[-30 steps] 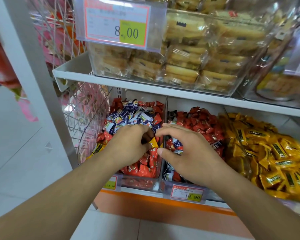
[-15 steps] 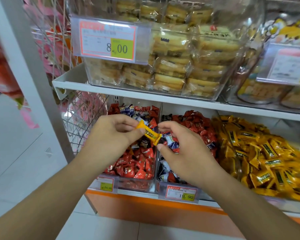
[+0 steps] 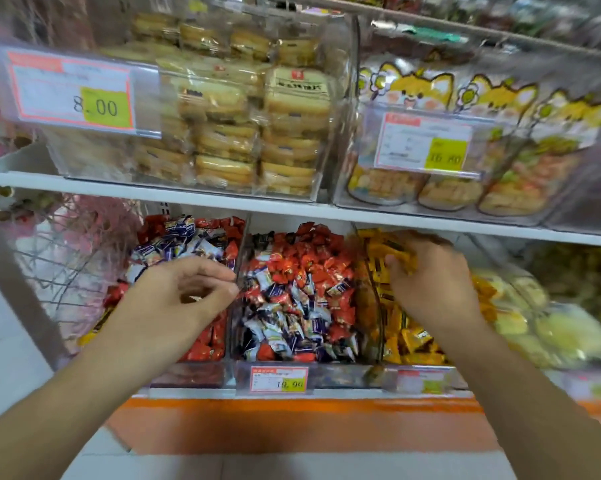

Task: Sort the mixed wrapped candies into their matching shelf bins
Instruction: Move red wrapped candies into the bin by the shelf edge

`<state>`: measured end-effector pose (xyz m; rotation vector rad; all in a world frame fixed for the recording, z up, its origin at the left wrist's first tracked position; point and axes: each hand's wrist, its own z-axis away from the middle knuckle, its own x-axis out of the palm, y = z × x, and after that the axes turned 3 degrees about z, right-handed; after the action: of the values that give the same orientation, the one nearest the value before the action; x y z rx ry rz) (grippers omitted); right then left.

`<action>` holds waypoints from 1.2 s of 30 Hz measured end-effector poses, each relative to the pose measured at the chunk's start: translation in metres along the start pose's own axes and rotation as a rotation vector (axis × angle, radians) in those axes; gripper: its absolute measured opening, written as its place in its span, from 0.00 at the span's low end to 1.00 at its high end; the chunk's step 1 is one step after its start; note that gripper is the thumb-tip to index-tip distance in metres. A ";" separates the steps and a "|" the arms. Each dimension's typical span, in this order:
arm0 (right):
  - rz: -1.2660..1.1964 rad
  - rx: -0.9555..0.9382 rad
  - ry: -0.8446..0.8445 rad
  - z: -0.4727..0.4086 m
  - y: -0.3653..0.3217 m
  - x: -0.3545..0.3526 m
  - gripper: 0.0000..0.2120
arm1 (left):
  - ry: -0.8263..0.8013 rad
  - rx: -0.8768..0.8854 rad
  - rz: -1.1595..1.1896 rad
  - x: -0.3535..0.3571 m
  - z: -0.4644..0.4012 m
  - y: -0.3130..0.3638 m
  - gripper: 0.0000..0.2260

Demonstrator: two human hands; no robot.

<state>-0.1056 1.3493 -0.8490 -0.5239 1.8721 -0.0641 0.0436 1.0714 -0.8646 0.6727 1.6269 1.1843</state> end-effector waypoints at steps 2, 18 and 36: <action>0.033 0.026 -0.026 -0.006 0.007 -0.003 0.23 | 0.024 0.003 -0.009 -0.002 -0.001 -0.005 0.03; -0.248 -0.575 -0.454 0.038 -0.127 0.051 0.24 | 0.080 0.080 -0.538 -0.081 -0.019 -0.056 0.13; -0.235 -0.543 -0.444 0.037 -0.139 0.066 0.18 | -0.122 0.229 -0.769 -0.049 -0.038 -0.073 0.13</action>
<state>-0.0449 1.2068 -0.8797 -1.0383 1.3735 0.3867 0.0341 0.9880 -0.9109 0.1991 1.6964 0.3966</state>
